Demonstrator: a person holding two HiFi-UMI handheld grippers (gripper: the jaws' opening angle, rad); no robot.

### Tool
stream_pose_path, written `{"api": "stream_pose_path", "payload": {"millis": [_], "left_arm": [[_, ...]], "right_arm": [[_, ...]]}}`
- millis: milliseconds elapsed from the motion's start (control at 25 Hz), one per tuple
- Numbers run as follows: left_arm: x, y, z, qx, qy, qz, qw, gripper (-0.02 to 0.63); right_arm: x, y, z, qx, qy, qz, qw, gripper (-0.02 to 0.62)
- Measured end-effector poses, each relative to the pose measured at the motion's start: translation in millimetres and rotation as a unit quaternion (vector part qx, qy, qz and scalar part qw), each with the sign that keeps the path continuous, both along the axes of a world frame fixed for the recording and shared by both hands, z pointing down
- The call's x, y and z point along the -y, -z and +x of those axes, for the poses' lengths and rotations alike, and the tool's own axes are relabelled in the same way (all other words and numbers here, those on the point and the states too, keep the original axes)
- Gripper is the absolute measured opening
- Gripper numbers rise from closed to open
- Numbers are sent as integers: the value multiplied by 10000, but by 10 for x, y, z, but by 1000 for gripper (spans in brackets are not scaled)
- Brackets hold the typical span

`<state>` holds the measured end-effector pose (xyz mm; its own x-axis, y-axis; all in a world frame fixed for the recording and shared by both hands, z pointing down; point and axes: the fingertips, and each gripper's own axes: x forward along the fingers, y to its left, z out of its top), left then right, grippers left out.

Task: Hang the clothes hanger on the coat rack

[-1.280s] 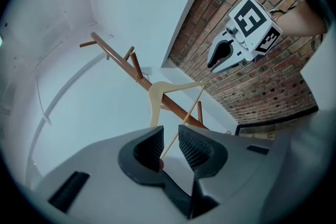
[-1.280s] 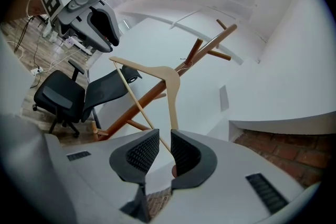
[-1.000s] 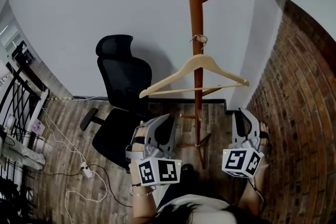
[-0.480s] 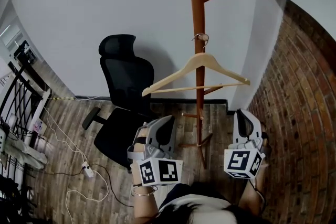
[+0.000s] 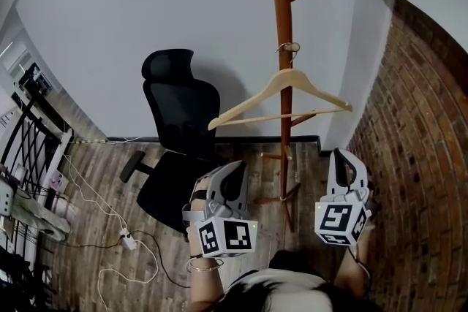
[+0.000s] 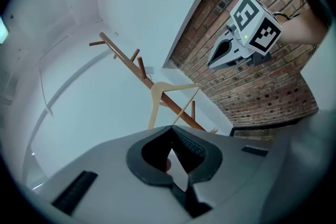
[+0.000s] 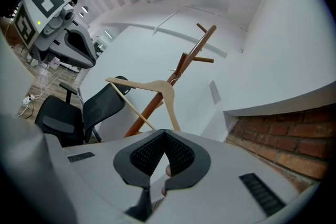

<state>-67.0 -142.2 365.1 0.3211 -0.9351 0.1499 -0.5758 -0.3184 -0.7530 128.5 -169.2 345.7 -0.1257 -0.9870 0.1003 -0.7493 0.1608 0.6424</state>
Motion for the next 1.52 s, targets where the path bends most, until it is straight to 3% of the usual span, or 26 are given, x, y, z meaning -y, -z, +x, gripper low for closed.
{"api": "stream_pose_path", "payload": {"millis": [480, 1000, 1520], "left_arm": [[-334, 2, -219, -186, -81, -114, 9997, 11], [-794, -29, -288, -95, -309, -22, 9995, 11], [-1052, -119, -262, -202, -377, -67, 9991, 11]], "right_arm": [[-466, 40, -193, -155, -197, 57, 9997, 35], [-1006, 50, -322, -158, -242, 56, 9996, 35], [-1352, -67, -396, 94, -153, -69, 9998, 35]]}}
